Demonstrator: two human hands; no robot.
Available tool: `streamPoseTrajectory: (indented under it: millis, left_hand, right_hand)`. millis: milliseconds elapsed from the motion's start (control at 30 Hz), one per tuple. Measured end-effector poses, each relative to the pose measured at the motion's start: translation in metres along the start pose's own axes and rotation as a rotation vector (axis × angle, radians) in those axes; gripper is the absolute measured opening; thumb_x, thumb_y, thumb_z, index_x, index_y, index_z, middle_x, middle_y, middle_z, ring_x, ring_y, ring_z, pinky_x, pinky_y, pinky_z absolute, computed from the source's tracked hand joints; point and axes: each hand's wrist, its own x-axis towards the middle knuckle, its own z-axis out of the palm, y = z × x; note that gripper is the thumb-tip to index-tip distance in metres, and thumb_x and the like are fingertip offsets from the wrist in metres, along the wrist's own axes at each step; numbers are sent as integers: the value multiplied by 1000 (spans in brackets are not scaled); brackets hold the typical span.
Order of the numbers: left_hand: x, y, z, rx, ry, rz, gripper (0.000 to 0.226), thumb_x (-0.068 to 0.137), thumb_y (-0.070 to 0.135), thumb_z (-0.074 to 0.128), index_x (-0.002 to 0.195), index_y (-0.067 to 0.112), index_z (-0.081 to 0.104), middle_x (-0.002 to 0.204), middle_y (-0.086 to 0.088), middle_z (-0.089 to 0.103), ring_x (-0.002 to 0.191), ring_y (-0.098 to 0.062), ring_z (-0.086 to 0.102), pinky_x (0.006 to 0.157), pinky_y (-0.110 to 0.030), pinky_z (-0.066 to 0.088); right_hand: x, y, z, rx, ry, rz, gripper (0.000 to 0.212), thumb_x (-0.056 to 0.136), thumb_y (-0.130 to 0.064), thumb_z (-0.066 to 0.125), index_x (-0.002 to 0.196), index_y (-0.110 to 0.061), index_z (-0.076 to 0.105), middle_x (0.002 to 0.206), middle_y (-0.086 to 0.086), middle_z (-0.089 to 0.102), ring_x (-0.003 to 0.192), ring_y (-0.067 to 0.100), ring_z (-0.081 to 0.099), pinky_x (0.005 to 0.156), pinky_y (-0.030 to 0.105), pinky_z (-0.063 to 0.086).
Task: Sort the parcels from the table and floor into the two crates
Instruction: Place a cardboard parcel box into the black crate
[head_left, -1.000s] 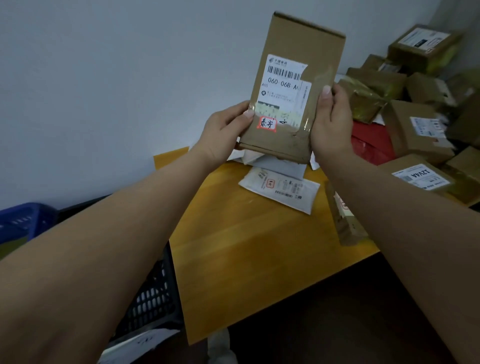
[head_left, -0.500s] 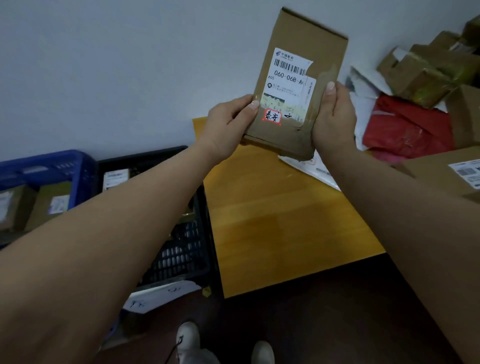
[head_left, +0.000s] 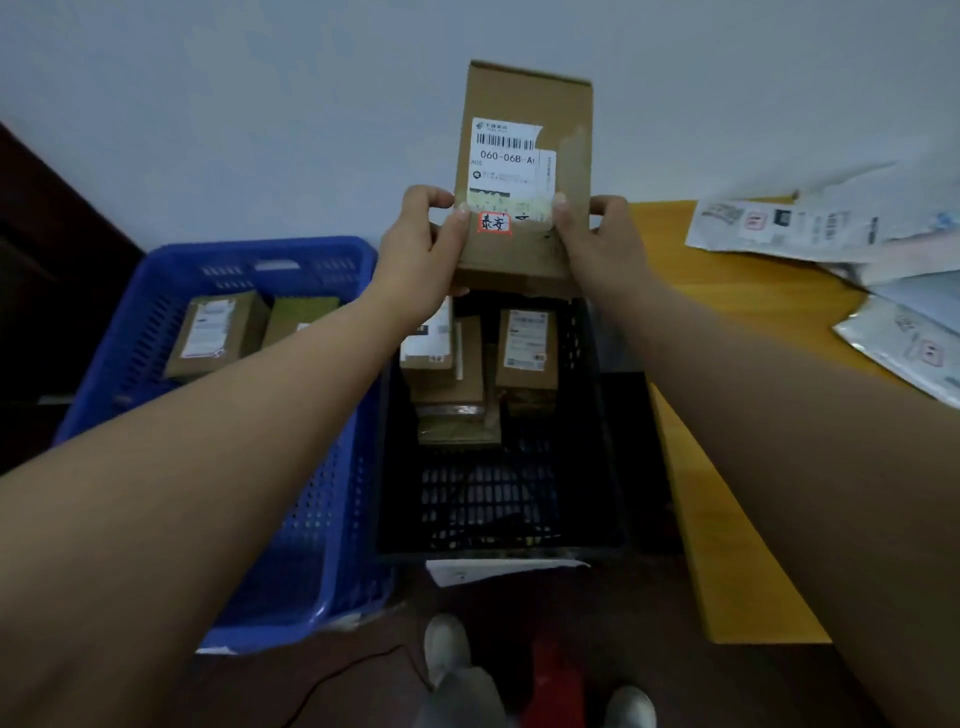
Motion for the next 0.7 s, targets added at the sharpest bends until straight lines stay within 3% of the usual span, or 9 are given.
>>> streamPoseTrajectory:
  millis: [200, 400, 467, 533, 600, 700]
  left_hand:
    - [19, -62, -17, 117, -142, -133, 33, 100, 39, 47, 122, 16, 43, 111, 1, 54, 92, -9, 57, 70, -27, 55]
    - [20, -130, 33, 353, -425, -224, 38, 97, 35, 53, 121, 7, 61, 121, -10, 60, 111, -25, 56, 83, -29, 45]
    - [21, -152, 55, 358, -461, -295, 36, 98, 30, 54, 127, 9, 60, 127, -11, 59, 116, -27, 54, 92, -31, 46]
    - [24, -173, 75, 327, -482, -345, 34, 97, 21, 57, 130, 12, 59, 127, -9, 60, 114, -25, 55, 92, -28, 45]
    - [31, -192, 92, 299, -491, -383, 34, 95, 13, 59, 129, 13, 58, 127, -9, 60, 115, -25, 55, 90, -25, 43]
    - [45, -216, 114, 310, -478, -395, 43, 93, 6, 59, 135, 13, 53, 133, -11, 56, 121, -28, 52, 99, -26, 42]
  right_hand:
    - [4, 33, 61, -34, -49, 129, 49, 93, -45, 58, 125, -13, 42, 110, -3, 51, 98, 14, 53, 70, 23, 45]
    - [2, 116, 81, -235, -115, 417, 51, 88, -37, 67, 126, -9, 46, 119, 8, 56, 105, 26, 56, 88, 41, 51]
    - [4, 143, 90, -305, -141, 462, 53, 86, -37, 69, 126, -10, 50, 124, 10, 59, 112, 31, 56, 95, 45, 49]
    - [12, 167, 100, -368, -147, 484, 56, 84, -36, 70, 128, -9, 50, 128, 13, 56, 118, 33, 53, 99, 45, 46]
    - [22, 188, 108, -424, -141, 490, 59, 83, -34, 72, 130, -8, 49, 132, 16, 52, 120, 34, 51, 100, 45, 46]
    - [39, 214, 121, -465, -116, 487, 59, 85, -29, 71, 133, -8, 45, 134, 17, 44, 120, 35, 49, 99, 43, 46]
